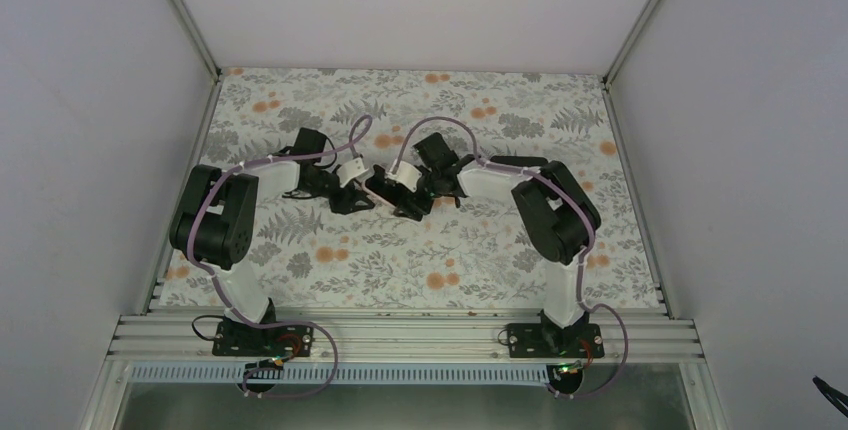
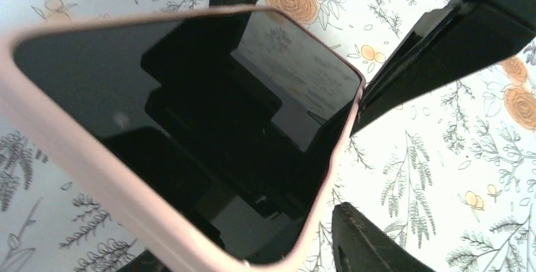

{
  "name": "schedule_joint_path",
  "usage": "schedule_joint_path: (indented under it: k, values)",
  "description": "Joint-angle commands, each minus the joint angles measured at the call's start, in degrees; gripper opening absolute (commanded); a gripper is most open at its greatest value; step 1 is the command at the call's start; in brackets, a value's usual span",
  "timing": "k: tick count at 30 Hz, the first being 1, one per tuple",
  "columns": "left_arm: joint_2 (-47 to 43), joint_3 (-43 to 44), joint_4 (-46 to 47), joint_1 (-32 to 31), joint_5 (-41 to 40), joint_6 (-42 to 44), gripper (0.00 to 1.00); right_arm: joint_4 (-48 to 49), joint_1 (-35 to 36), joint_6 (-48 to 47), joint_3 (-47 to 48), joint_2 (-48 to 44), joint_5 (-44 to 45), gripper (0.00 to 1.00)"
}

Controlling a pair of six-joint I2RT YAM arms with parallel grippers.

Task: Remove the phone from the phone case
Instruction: Pick up the phone at the center of the board.

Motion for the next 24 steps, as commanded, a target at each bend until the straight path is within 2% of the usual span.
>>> schedule_joint_path:
  k: [1,8,11,16,19,22,24]
  values:
    - [-0.44,1.13,-4.91,-0.24,2.56,4.05,0.50,3.18,-1.66,0.89,-0.25,-6.11,-0.08,0.66]
    - [-5.65,-0.49,-17.51,1.11,1.31,13.31,0.79,1.90,-5.39,-0.87,-1.57,-12.68,0.93,0.69]
    - [-8.57,0.95,-23.56,3.53,3.65,16.15,0.99,3.15,-5.46,-2.50,-3.41,-16.09,4.45,0.68]
    - [-9.93,9.48,-34.10,8.69,12.98,19.03,1.00,7.06,-5.16,-4.47,-6.91,-21.29,10.70,0.69]
    - [-7.91,15.62,-39.32,9.26,18.43,19.49,1.00,10.57,-3.96,-5.49,-9.28,-23.07,15.09,0.69]
    - [-4.92,20.49,-39.87,9.11,22.90,16.08,1.00,13.14,-2.03,-6.71,-11.12,-24.66,19.00,0.68]
    - [-3.86,21.49,-35.93,8.41,24.25,11.51,1.00,14.39,-0.61,-7.79,-11.84,-25.35,21.58,0.68]
